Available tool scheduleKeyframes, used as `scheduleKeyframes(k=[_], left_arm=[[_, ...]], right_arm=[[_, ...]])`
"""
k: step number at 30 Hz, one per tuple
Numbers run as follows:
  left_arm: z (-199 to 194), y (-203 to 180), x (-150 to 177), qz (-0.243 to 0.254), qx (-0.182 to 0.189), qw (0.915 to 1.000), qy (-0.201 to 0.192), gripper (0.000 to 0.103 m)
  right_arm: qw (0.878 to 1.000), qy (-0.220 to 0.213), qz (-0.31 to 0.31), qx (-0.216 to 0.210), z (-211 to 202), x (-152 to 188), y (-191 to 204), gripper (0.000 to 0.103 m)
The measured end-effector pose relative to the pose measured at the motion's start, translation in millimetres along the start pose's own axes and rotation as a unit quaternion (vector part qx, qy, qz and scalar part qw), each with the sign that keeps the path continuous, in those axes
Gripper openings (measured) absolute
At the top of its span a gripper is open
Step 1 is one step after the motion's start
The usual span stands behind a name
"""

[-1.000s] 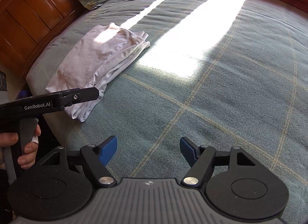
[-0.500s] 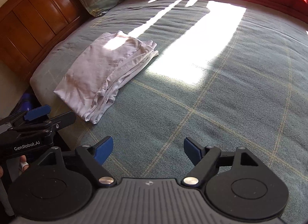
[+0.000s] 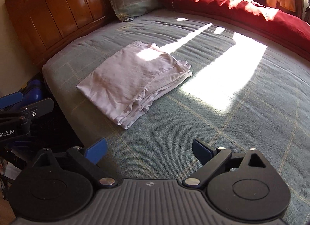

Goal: Fold clothes

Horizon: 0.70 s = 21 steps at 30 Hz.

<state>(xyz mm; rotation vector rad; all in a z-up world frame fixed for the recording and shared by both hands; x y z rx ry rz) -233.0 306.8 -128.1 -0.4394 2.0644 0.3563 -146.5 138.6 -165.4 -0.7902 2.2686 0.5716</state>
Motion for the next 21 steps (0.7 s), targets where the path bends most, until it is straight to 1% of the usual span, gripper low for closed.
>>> scheduleKeyframes(k=[3,4,8,12,16,19,21], left_arm=[[-8,4,-1,-0.008,-0.007,0.9999,0.005,0.098],[-11,5,-2,-0.012,-0.008,0.9999,0.009,0.098],[-25,11,-5,-0.045,0.006,0.9988,0.019,0.098],[-36,16,-10,-0.062,0.013,0.9971,0.041,0.099],[-42,23,-10,-0.081,0.004,0.9946,0.064,0.099],[-48,27,-9,-0.079,-0.011,0.9942,0.073,0.099],[-51,29,-7,-0.076,-0.014,0.9940,0.077,0.099]], right_arm=[[1.000,-0.013,-0.020,0.006,-7,-5,17,0.103],[1.000,-0.015,-0.026,0.009,-9,-6,21,0.103],[0.998,-0.026,-0.048,0.020,-18,-11,37,0.103],[0.997,-0.034,-0.058,0.022,-31,-17,47,0.103],[0.997,-0.039,-0.062,0.023,-43,-24,55,0.103],[0.997,-0.036,-0.059,0.023,-52,-26,60,0.103],[0.998,-0.037,-0.053,0.027,-58,-24,61,0.103]])
Point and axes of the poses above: each gripper's, at about its wrist camera, not at the fingertips, and z roughly the way its jaws point, y to its left, x to its underside, the point moved 4 cm from there along z, roughly the way its jaws point, and after that the axes turned 7 degrees about -y, right-handed, at the moved point
